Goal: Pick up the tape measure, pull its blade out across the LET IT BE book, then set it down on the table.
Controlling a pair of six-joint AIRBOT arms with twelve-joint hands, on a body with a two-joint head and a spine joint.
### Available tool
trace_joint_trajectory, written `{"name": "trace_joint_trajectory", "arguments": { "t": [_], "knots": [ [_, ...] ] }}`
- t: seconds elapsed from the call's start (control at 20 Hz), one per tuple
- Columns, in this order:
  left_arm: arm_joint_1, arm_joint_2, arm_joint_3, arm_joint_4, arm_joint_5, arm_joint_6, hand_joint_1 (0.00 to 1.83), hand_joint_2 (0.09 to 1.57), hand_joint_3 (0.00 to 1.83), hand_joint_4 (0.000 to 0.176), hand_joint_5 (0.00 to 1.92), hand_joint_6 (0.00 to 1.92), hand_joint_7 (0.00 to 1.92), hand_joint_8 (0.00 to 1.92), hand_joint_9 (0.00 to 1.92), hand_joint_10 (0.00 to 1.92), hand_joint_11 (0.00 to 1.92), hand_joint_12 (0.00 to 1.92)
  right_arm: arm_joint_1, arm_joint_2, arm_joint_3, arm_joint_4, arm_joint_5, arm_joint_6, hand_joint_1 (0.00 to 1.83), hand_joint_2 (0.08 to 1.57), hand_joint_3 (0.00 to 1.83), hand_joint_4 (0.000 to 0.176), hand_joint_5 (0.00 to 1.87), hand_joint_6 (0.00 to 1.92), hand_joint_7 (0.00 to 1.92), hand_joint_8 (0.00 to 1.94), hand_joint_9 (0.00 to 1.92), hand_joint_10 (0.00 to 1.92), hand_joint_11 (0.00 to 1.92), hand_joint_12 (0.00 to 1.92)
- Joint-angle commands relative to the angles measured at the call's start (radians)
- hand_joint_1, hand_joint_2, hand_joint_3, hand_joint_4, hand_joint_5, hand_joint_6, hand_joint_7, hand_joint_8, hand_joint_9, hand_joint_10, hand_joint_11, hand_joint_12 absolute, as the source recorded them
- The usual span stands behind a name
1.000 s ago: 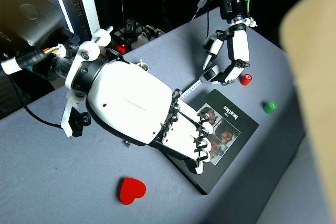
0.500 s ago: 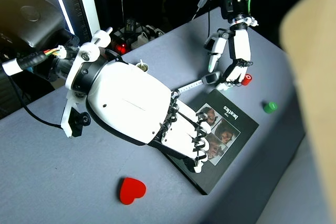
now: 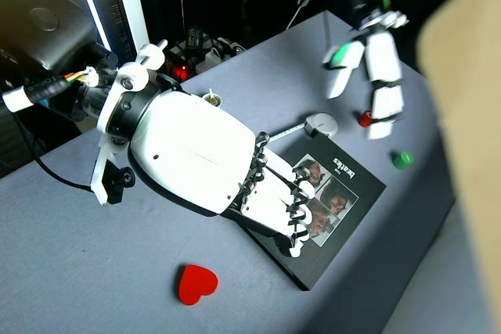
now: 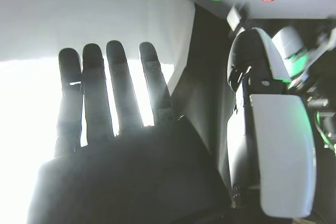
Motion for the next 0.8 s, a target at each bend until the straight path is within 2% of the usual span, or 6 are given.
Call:
{"name": "trace_joint_trajectory", "arguments": {
  "t": [0.0, 0.15, 0.35, 0.5, 0.6, 0.75],
  "knots": [
    [-0.039, 0.011, 0.001, -0.021, -0.055, 0.015, 0.14, 1.07, 0.00, 0.000, 0.22, 0.00, 0.21, 0.00, 0.19, 0.00, 0.00, 0.76, 0.011, 0.008, -0.003, -0.047, -0.004, 0.002, 0.13, 1.10, 0.00, 0.085, 0.13, 0.00, 0.19, 0.00, 0.21, 0.00, 0.00, 0.64],
    [-0.204, 0.014, -0.001, -0.020, 0.110, 0.083, 0.14, 1.07, 0.00, 0.000, 0.24, 0.00, 0.23, 0.00, 0.23, 0.01, 0.00, 0.80, 0.010, 0.008, -0.004, -0.047, -0.004, 0.002, 0.12, 1.12, 0.01, 0.085, 0.12, 0.00, 0.18, 0.00, 0.22, 0.00, 0.00, 0.65],
    [-0.502, 0.006, -0.053, 0.014, 0.427, 0.405, 0.13, 1.07, 0.00, 0.000, 0.25, 0.00, 0.25, 0.01, 0.26, 0.01, 0.00, 0.83, 0.009, 0.009, -0.007, -0.047, 0.000, 0.002, 0.12, 1.12, 0.00, 0.085, 0.14, 0.00, 0.20, 0.00, 0.22, 0.00, 0.00, 0.69],
    [-0.658, -0.021, -0.087, 0.020, 0.609, 0.566, 0.13, 1.07, 0.00, 0.000, 0.31, 0.02, 0.31, 0.02, 0.29, 0.01, 0.01, 0.86, 0.008, 0.009, -0.009, -0.047, 0.000, 0.002, 0.12, 1.12, 0.00, 0.082, 0.18, 0.01, 0.20, 0.00, 0.22, 0.00, 0.00, 0.70],
    [-0.754, -0.058, -0.104, 0.167, 0.718, 0.547, 0.18, 1.08, 0.00, 0.000, 0.42, 0.01, 0.48, 0.01, 0.46, 0.03, 0.12, 0.88, 0.006, 0.009, -0.011, -0.047, 0.000, 0.002, 0.11, 1.12, 0.00, 0.067, 0.27, 0.02, 0.29, 0.02, 0.28, 0.01, 0.00, 0.77],
    [-0.819, -0.104, -0.136, 0.502, 0.870, 0.192, 0.36, 1.12, 0.00, 0.000, 0.69, 0.01, 0.78, 0.02, 0.77, 0.24, 0.43, 1.16, 0.006, 0.009, -0.015, -0.047, -0.002, 0.002, 0.24, 1.11, 0.00, 0.014, 0.69, 0.03, 0.77, 0.05, 0.68, 0.07, 0.26, 1.00]
  ]
}}
